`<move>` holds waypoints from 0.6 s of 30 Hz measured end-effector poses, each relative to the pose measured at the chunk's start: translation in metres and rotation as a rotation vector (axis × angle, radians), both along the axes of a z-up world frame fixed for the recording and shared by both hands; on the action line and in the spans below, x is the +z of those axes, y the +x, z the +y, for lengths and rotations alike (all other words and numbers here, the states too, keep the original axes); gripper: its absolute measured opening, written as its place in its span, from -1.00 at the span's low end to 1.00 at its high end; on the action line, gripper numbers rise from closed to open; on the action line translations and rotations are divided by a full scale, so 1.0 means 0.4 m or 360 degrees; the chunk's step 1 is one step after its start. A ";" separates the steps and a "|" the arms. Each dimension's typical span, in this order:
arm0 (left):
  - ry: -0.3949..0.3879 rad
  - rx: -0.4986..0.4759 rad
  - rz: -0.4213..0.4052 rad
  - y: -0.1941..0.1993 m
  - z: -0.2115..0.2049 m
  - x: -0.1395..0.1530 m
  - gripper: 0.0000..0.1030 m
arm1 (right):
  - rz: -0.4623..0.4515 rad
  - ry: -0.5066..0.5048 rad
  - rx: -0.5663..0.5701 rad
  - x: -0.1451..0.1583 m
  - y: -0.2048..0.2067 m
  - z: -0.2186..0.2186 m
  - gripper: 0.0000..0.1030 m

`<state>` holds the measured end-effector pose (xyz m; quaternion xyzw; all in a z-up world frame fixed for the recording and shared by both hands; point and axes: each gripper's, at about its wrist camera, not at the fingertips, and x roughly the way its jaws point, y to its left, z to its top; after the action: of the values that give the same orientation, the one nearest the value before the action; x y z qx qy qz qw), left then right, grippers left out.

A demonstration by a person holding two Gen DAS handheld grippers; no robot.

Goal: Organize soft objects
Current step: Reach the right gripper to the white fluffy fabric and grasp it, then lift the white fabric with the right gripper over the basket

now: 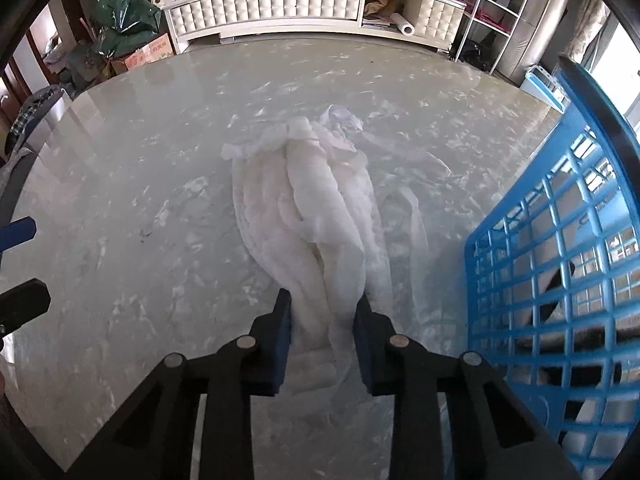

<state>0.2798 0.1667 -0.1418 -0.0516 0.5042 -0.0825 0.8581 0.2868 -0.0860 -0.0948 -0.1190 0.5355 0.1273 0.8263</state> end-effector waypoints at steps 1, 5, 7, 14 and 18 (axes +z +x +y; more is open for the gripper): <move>-0.0004 -0.0003 -0.0005 -0.003 -0.002 0.006 0.99 | -0.0018 0.0024 -0.0001 0.008 -0.009 0.000 -0.50; -0.0009 0.0002 -0.0020 -0.012 -0.010 0.029 0.99 | -0.0073 0.0059 0.0025 0.055 -0.037 0.001 -0.52; -0.0023 0.0014 -0.0026 -0.019 -0.016 0.045 0.99 | -0.0097 0.0074 0.0045 0.087 -0.054 0.001 -0.52; -0.0015 -0.0001 -0.0092 -0.056 -0.058 0.124 0.99 | -0.0179 0.0117 0.0122 0.206 -0.129 -0.008 -0.52; -0.0003 -0.0013 -0.0154 -0.086 -0.095 0.189 0.99 | -0.0250 0.0139 0.0157 0.275 -0.186 -0.028 -0.52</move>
<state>0.2452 0.1289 -0.0663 -0.0462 0.4624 -0.0890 0.8810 0.2125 -0.0973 0.0150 -0.1187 0.4565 0.1813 0.8629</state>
